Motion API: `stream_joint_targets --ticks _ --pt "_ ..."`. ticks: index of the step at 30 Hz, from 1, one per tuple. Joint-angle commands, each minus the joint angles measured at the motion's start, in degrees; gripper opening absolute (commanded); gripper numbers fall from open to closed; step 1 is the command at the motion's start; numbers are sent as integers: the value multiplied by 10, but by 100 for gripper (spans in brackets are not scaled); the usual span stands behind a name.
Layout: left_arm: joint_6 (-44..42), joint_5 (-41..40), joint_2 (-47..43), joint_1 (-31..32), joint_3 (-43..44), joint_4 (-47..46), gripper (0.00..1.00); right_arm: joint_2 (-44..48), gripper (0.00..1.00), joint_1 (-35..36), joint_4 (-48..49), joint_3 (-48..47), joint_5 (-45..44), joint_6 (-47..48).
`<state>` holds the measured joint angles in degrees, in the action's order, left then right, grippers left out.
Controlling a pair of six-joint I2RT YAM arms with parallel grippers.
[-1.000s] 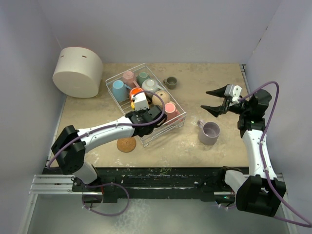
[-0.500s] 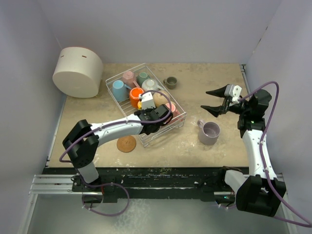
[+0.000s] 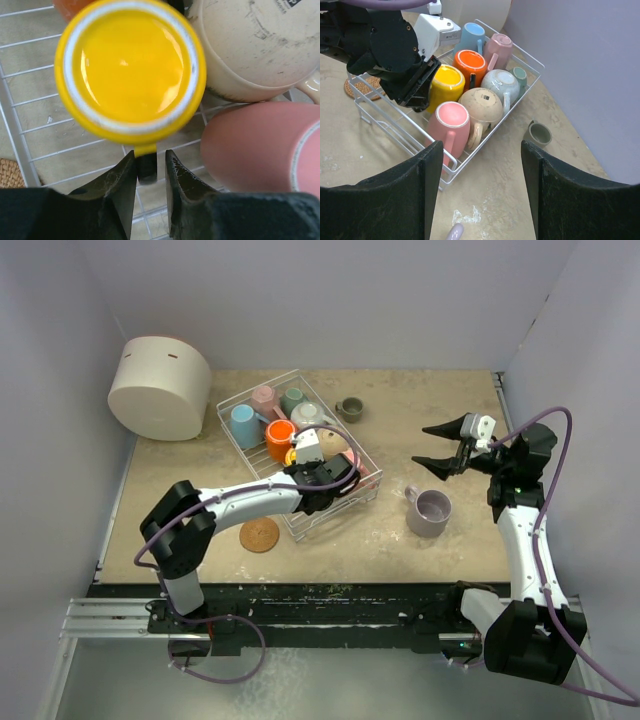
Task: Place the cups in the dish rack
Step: Turn the cup upside down in the dish rack.
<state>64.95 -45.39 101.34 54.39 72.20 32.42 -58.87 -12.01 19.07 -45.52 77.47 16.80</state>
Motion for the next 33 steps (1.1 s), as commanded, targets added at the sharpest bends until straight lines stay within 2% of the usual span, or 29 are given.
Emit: stream_joint_targets --ticks 1,13,21,25,28,32,33 --pt "5 -5 9 1 35 -29 33 0 66 0 3 -16 0 8" --pt "-15 33 -22 2 29 -37 47 -1 66 0 1 -16 0 9" --pt "-94 92 -121 1 -38 -116 52 -2 66 0 1 -16 0 10" --pt "-216 125 -162 2 -53 -125 51 -3 66 0 1 -16 1 10" --pt "-296 136 -193 0 -79 -140 40 -3 66 0 2 -15 2 10" --pt "-336 179 -186 -25 -80 -105 2 -4 66 0 2 -15 1 9" --pt "-338 185 -178 -31 -75 -90 0 -5 66 0 2 -15 1 9"
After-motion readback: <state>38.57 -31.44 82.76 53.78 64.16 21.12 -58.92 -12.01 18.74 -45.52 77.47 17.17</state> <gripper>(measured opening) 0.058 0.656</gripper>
